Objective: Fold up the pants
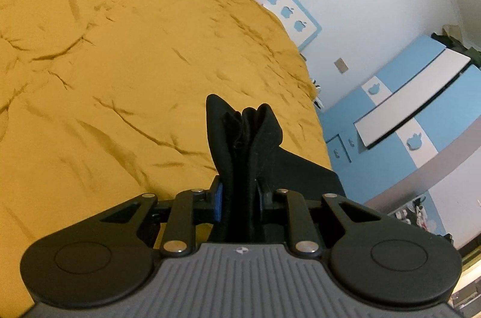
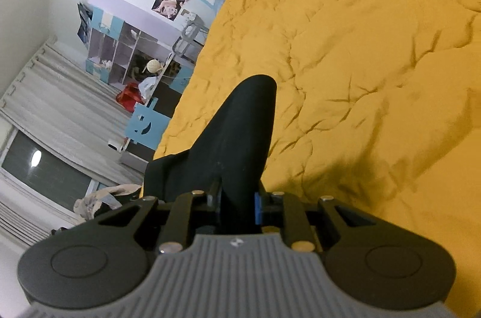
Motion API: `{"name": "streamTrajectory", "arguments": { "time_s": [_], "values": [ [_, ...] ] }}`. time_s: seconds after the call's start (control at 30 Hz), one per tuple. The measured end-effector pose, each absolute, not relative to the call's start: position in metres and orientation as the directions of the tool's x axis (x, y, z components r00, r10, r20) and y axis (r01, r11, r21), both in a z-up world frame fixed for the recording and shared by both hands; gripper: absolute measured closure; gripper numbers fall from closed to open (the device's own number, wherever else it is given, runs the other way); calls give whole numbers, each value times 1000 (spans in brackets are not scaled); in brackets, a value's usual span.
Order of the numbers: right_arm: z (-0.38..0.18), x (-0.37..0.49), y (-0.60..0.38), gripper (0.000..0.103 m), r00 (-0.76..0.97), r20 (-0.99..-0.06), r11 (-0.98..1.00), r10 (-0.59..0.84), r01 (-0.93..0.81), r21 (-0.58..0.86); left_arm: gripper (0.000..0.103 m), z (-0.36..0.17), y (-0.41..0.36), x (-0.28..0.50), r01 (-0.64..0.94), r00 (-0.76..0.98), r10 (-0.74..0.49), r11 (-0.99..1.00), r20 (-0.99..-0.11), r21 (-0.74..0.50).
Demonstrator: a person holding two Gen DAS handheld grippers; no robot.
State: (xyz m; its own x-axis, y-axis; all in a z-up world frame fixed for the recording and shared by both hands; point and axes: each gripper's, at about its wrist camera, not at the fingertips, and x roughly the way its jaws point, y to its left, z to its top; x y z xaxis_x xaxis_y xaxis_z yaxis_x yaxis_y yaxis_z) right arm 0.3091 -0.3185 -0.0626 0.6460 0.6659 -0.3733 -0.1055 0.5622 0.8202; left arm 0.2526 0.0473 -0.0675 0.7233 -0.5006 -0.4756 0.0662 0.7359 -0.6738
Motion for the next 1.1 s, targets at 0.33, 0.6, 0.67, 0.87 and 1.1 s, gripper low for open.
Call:
{"name": "streamTrajectory", "arguments": {
  "time_s": [0.33,0.6,0.67,0.87,1.1],
  "values": [
    [-56,242,-389,88,709,-360,545,607,-42,837,80,-78,-10,243,128,655,-596,693,-464,-709],
    [-93,244,-407,88,724,-382,549,575,5,836,80,-116,-27,255,96,629,-597,695,-497,-713],
    [-101,251,-403,88,722,-388,555,572,8,832,80,-125,-24,260,78,630,-588,699,-508,-711],
    [-125,270,-392,88,717,-401,564,570,13,826,80,-144,-19,264,50,633,-554,727,-541,-685],
    [-160,281,-394,88,688,-459,581,562,67,811,79,-172,-15,268,21,599,-554,733,-578,-680]
  ]
}}
